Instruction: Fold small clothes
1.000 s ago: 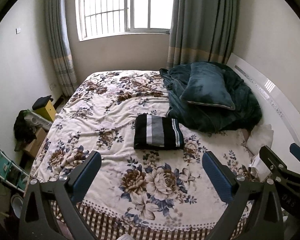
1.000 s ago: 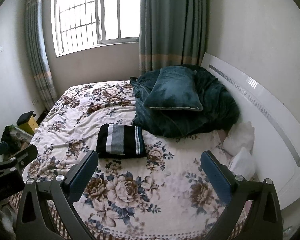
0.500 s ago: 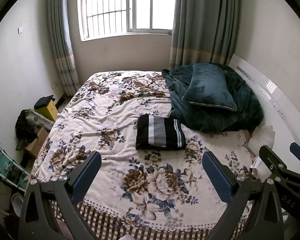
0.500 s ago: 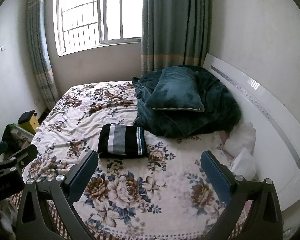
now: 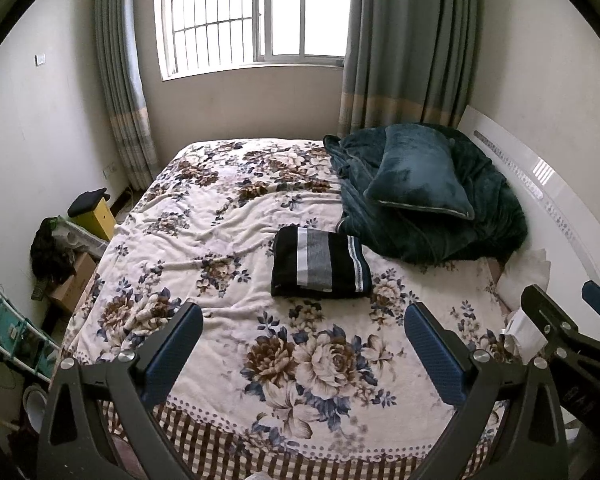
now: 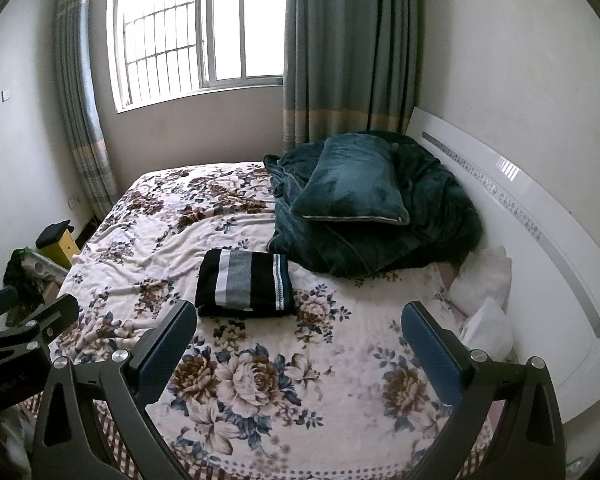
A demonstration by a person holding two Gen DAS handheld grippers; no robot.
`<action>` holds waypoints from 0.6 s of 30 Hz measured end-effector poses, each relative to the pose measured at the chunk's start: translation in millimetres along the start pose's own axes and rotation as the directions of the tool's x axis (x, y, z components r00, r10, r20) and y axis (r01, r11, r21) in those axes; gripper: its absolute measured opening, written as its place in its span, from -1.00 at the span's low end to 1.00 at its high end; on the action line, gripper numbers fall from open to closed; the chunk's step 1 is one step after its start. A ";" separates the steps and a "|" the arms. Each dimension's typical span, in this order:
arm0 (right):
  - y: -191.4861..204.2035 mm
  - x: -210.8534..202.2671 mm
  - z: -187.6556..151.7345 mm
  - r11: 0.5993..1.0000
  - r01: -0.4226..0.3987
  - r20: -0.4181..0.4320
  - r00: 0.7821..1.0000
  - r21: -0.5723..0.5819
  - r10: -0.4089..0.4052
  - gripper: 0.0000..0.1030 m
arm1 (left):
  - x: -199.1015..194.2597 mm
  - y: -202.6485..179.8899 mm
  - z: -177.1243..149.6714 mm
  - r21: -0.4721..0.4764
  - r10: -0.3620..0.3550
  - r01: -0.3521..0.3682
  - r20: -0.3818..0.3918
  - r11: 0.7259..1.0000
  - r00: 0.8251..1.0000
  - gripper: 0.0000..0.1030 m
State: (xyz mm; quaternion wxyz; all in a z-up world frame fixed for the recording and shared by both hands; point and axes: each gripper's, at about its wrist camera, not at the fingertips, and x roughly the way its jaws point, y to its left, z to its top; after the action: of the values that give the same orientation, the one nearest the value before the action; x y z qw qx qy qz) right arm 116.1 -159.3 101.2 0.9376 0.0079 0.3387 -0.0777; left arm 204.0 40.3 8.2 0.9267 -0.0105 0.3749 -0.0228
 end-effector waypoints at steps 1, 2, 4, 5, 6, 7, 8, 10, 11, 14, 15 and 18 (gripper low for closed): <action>-0.2 0.1 -0.4 1.000 0.001 0.000 1.000 -0.001 -0.001 1.00 | -0.3 -0.1 0.0 -0.001 0.000 0.000 0.000 1.000 1.000 1.00; -0.3 0.0 -0.7 1.000 0.001 0.000 1.000 0.000 -0.001 1.00 | -0.1 0.2 0.1 0.001 -0.001 0.001 0.002 1.000 1.000 1.00; 0.7 -0.2 0.1 1.000 -0.001 -0.001 1.000 0.000 0.001 1.00 | -0.1 0.5 -0.3 0.001 0.001 -0.001 0.001 1.000 1.000 1.00; 1.5 1.0 0.7 1.000 -0.001 -0.001 1.000 -0.002 0.001 1.00 | -0.7 0.5 0.1 -0.001 0.001 -0.001 0.002 1.000 1.000 1.00; 1.7 0.5 1.4 1.000 -0.003 -0.002 1.000 -0.002 0.003 1.00 | -0.9 0.6 0.5 -0.001 0.001 -0.001 0.002 1.000 1.000 1.00; 1.7 -0.3 0.2 1.000 -0.002 -0.002 1.000 0.001 0.002 1.00 | -0.6 1.0 0.2 0.000 0.000 0.000 0.002 1.000 1.000 1.00; 4.0 2.0 3.2 1.000 -0.004 -0.002 1.000 -0.002 0.004 1.00 | -0.8 0.8 1.1 -0.001 0.000 0.000 0.003 1.000 1.000 1.00; 4.0 1.2 3.0 1.000 -0.003 0.000 1.000 -0.001 0.003 1.00 | -1.1 1.4 0.7 -0.001 0.003 -0.003 0.004 1.000 1.000 1.00; 3.7 1.7 2.7 1.000 -0.005 -0.002 1.000 0.000 0.005 1.00 | -0.9 1.0 1.8 -0.002 0.003 -0.003 0.004 1.000 1.000 1.00; 3.7 0.8 1.5 1.000 -0.002 0.000 1.000 0.001 0.002 1.00 | -0.7 1.4 2.1 -0.003 0.004 -0.004 0.005 1.000 1.000 1.00; 4.3 0.5 2.5 1.000 -0.003 0.000 1.000 0.001 0.003 1.00 | -0.6 2.4 1.2 -0.002 0.002 -0.002 0.003 1.000 1.000 1.00; 4.2 0.4 1.0 1.000 -0.002 -0.002 1.000 0.002 0.002 1.00 | -1.0 2.6 0.6 -0.004 0.002 -0.002 0.004 1.000 1.000 1.00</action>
State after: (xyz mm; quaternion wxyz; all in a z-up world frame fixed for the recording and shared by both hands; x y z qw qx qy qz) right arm 117.7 -155.3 101.6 0.9375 0.0095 0.3393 -0.0769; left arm 203.8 42.9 9.3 0.9275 -0.0117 0.3729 -0.0210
